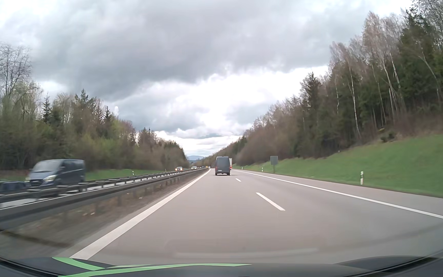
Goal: Follow the waypoints while adhering to traffic rules and regulations
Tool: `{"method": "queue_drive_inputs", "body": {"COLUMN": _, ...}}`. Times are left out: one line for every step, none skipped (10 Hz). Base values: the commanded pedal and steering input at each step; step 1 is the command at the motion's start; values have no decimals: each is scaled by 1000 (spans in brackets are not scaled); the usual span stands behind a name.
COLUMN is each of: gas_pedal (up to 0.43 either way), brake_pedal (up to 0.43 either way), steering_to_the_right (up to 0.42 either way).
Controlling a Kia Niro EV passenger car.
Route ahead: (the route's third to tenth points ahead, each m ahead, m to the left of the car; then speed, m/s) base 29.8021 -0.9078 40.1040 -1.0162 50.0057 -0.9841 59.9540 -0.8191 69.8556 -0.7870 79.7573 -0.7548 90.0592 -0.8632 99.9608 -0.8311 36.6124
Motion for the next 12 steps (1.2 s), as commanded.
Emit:
{"method": "queue_drive_inputs", "body": {"gas_pedal": 280, "brake_pedal": 0, "steering_to_the_right": -4}}
{"method": "queue_drive_inputs", "body": {"gas_pedal": 280, "brake_pedal": 0, "steering_to_the_right": -4}}
{"method": "queue_drive_inputs", "body": {"gas_pedal": 280, "brake_pedal": 0, "steering_to_the_right": -4}}
{"method": "queue_drive_inputs", "body": {"gas_pedal": 260, "brake_pedal": 0, "steering_to_the_right": -4}}
{"method": "queue_drive_inputs", "body": {"gas_pedal": 260, "brake_pedal": 0, "steering_to_the_right": -4}}
{"method": "queue_drive_inputs", "body": {"gas_pedal": 248, "brake_pedal": 0, "steering_to_the_right": -4}}
{"method": "queue_drive_inputs", "body": {"gas_pedal": 248, "brake_pedal": 0, "steering_to_the_right": -3}}
{"method": "queue_drive_inputs", "body": {"gas_pedal": 240, "brake_pedal": 0, "steering_to_the_right": -4}}
{"method": "queue_drive_inputs", "body": {"gas_pedal": 228, "brake_pedal": 0, "steering_to_the_right": -3}}
{"method": "queue_drive_inputs", "body": {"gas_pedal": 228, "brake_pedal": 0, "steering_to_the_right": -3}}
{"method": "queue_drive_inputs", "body": {"gas_pedal": 220, "brake_pedal": 0, "steering_to_the_right": -4}}
{"method": "queue_drive_inputs", "body": {"gas_pedal": 209, "brake_pedal": 0, "steering_to_the_right": -3}}
